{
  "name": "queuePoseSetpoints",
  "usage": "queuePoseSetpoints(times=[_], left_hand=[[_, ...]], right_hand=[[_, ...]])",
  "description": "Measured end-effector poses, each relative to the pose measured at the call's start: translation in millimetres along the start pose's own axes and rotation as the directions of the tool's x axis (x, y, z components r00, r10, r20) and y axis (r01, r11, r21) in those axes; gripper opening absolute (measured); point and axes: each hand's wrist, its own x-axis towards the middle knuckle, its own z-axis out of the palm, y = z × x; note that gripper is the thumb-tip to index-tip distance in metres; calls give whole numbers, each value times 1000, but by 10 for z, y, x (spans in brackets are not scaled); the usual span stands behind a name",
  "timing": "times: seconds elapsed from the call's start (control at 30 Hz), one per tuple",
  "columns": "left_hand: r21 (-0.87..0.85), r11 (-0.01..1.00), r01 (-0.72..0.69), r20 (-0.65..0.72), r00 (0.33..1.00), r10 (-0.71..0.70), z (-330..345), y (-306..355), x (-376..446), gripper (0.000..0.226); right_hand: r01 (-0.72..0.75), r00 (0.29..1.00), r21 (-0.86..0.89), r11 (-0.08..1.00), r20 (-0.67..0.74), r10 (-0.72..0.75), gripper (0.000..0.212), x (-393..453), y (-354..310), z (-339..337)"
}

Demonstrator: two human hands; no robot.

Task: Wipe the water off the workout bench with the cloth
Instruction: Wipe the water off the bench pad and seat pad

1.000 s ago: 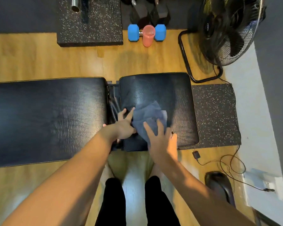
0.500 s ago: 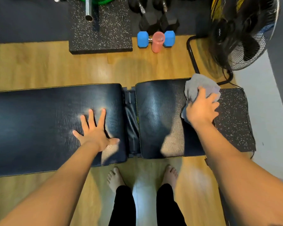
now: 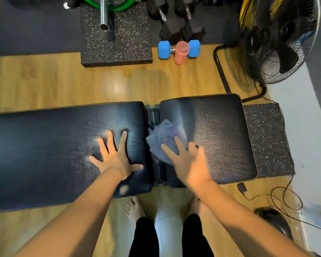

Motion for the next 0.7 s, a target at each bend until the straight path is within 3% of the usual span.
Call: queuePoseSetpoints(times=[0.1,0.2,0.27,0.3,0.4,0.5,0.6,0.7], left_hand=[[11,1000,-7,9,1000,7,8,-5,-4,132],[14,1000,-12,13,1000,12,6,9,-12,133],[10,1000,-13,15,1000,12,0,17,-13,133],[7,1000,-12,15,1000,12,-8,18,-14,133],[3,1000,-10,10,1000,9,-26,23,-27,133],[-10,1000,-9,-1,1000,9,-17,30,-49,132],[-19,1000,-16,1,1000,16,-31,23,-61,133],[-24,999,-23,15,1000,23,-48,19,-53,132]], right_hand=[[-173,981,-32,984,-91,170,73,212,591,-160],[-519,847,134,844,-54,529,61,609,1094,-325],[-625,768,193,756,-21,640,60,785,1154,-366],[-631,763,185,753,-24,646,61,808,1076,-369],[-529,840,125,839,-62,539,67,643,677,-271],[-168,974,-16,986,-160,163,72,205,308,-81],[223,963,-165,961,-113,-243,73,-327,254,97],[353,932,-202,914,-15,-363,70,-743,506,176]])
